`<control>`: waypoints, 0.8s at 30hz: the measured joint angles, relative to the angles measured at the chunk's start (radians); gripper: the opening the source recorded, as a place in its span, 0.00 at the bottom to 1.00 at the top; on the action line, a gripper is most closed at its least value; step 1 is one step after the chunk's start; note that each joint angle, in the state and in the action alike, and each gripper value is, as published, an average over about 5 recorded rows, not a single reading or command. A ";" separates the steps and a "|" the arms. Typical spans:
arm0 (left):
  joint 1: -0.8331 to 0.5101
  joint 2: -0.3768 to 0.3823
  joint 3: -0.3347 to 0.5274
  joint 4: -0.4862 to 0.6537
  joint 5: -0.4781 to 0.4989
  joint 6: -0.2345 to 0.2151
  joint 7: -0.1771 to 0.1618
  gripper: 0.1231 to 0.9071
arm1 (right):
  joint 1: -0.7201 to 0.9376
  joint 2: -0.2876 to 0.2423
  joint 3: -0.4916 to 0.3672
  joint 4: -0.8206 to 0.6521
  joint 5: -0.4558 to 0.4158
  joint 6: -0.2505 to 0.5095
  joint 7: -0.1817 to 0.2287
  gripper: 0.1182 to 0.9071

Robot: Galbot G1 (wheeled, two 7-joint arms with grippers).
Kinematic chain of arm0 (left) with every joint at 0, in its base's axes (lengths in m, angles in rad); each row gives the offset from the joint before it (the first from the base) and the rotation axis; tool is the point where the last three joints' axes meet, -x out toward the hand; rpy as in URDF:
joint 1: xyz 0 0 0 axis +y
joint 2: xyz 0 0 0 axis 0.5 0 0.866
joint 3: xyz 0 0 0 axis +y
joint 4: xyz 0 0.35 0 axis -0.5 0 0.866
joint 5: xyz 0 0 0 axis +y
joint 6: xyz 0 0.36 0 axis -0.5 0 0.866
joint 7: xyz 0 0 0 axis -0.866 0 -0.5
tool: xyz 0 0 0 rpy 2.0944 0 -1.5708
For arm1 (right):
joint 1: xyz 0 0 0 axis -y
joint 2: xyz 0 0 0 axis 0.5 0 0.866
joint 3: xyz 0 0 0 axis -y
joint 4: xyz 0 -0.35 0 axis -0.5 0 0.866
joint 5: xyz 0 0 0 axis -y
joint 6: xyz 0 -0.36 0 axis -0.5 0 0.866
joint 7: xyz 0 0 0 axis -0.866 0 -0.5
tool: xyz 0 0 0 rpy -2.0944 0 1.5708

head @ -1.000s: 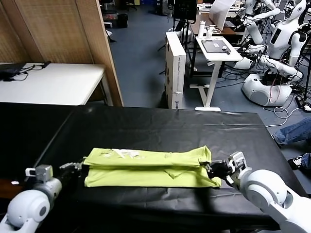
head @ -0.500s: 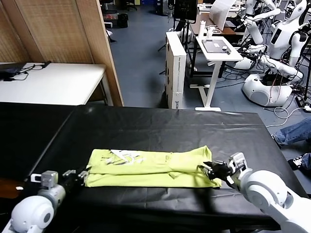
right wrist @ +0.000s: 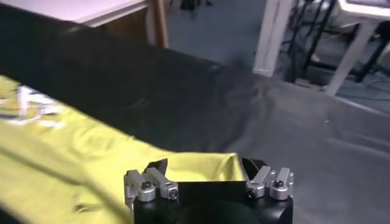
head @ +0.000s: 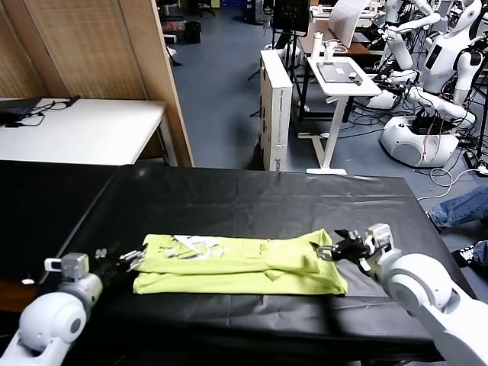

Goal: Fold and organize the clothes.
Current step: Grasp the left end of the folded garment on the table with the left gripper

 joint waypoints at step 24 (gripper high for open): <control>-0.093 -0.052 0.063 0.130 0.013 -0.039 0.026 0.51 | 0.018 0.075 -0.023 -0.119 -0.049 0.039 -0.033 0.04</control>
